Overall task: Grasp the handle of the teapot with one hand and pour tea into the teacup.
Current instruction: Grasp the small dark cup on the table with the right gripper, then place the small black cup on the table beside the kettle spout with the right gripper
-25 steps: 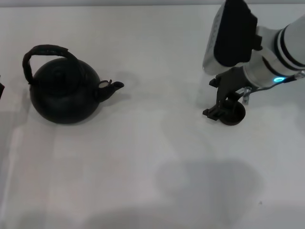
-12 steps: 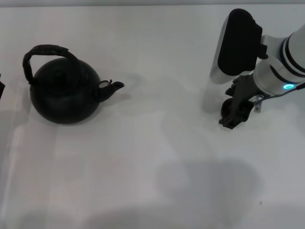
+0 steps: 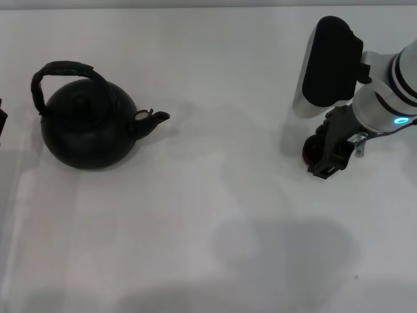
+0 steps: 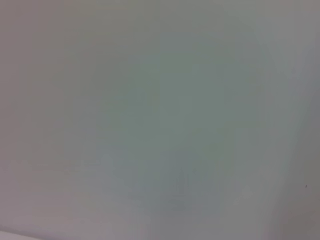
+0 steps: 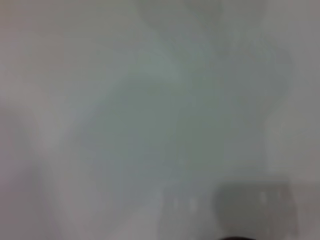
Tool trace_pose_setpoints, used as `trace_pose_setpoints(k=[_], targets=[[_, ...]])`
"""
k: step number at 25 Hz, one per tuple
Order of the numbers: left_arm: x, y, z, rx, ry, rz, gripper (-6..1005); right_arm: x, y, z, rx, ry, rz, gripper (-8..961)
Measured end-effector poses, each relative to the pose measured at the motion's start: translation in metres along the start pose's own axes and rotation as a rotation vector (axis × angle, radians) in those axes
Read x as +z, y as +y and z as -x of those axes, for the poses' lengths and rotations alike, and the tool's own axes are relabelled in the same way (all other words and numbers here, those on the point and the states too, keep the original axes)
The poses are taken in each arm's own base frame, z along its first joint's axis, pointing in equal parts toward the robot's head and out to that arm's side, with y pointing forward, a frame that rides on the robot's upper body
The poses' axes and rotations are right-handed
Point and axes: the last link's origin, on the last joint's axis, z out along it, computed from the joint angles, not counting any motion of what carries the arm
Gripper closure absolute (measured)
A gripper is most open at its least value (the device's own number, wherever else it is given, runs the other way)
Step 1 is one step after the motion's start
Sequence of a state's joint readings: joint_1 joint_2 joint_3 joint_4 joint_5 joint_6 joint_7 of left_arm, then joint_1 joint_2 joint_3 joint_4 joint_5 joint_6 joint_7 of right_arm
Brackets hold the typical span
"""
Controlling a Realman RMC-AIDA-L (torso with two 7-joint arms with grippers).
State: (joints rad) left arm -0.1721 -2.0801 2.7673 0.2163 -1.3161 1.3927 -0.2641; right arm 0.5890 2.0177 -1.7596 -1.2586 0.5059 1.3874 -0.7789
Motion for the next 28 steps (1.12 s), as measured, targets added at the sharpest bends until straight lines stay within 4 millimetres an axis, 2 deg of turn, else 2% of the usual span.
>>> trace_pose_setpoints(k=[7,11,17,21,24,28], targets=[[0.001,0.000,0.000,-0.001,0.001,0.001,211,0.000,0.002,0.001,-0.017,0.014,-0.003,219],[0.002,0.001,-0.001,-0.001,0.003,0.004,211,-0.008,0.003,0.010,-0.040,-0.019,-0.012,226],[0.004,0.002,-0.001,0.000,0.006,0.008,211,-0.016,0.024,0.057,-0.203,-0.091,0.023,230],[0.007,0.003,-0.002,0.005,0.009,0.019,211,-0.011,0.045,0.084,-0.331,-0.112,0.036,230],[0.008,0.004,-0.003,0.006,0.010,0.025,211,-0.007,0.057,0.096,-0.396,-0.120,0.038,230],[0.009,0.004,-0.003,0.007,0.010,0.029,211,-0.005,0.067,0.102,-0.432,-0.127,0.053,230]])
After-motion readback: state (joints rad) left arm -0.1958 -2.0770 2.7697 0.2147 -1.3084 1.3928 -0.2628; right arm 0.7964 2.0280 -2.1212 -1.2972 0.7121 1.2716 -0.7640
